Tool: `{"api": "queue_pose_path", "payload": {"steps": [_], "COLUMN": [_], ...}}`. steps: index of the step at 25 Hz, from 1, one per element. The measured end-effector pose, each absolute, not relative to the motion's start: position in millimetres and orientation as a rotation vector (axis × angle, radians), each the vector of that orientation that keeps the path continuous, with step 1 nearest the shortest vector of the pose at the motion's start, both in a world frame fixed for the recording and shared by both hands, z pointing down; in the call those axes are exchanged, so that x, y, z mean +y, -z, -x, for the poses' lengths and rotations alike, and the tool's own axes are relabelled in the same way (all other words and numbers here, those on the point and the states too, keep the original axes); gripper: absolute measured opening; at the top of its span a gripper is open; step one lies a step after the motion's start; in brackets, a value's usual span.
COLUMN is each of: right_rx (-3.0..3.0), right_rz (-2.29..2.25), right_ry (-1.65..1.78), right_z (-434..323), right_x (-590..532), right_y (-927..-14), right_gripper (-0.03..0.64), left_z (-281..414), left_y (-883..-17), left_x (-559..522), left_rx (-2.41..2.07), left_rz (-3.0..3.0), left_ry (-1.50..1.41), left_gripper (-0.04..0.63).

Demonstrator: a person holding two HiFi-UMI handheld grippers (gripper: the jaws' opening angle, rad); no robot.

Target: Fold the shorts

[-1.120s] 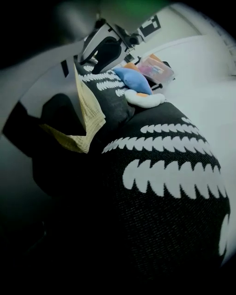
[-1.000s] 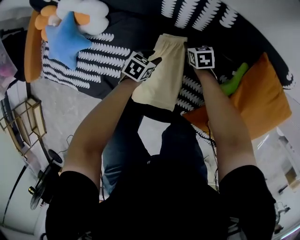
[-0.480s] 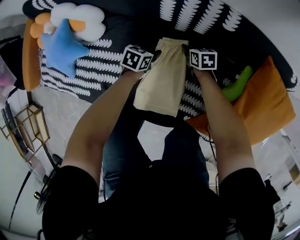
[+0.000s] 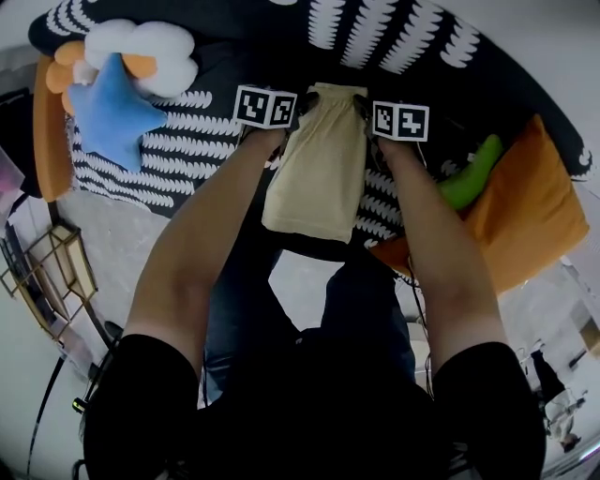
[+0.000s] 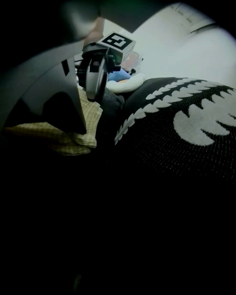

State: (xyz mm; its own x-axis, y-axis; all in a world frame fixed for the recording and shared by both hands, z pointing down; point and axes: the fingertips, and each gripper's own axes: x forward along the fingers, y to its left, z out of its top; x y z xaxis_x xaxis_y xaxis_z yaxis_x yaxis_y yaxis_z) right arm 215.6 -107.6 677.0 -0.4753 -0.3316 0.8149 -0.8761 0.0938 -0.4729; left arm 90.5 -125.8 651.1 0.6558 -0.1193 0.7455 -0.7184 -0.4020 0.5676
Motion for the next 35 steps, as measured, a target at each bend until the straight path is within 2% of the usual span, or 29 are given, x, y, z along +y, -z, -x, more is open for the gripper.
{"api": "queue_pose_path", "payload": {"steps": [6,12,15,30,35], "right_rx": [-1.862,-1.917,-1.944,-2.143,-2.200], "right_rz": [-1.188,-1.122,-1.089,-1.113,-1.064], "right_ry": [-1.397,-1.410,-1.391,-1.203,-1.111], "right_z": [-209.0,-203.3,-196.5,-186.7,-182.8], "right_x": [-110.4,-112.0,-115.9,-144.9,-143.1], "right_y": [-677.2,-665.7,-661.3,-610.5,-586.4], "right_gripper": [0.148,0.089,0.074,0.066,0.066], "left_z": [-90.6,-96.6,-93.3,-83.9,-80.7], "left_y": [-674.2,-670.9,-667.3,-610.6,-579.6], "left_x": [-124.5,-121.8,-123.9,-159.8,-155.7], "left_rx": [-0.626,-0.597,-0.590,-0.638,-0.590], "left_rz": [-1.816,-1.797,-1.804,-1.961,-2.114], "left_ry": [-0.816,-0.788,-0.782,-0.720,-0.796], "left_gripper": [0.191,0.093,0.071,0.058,0.058]}}
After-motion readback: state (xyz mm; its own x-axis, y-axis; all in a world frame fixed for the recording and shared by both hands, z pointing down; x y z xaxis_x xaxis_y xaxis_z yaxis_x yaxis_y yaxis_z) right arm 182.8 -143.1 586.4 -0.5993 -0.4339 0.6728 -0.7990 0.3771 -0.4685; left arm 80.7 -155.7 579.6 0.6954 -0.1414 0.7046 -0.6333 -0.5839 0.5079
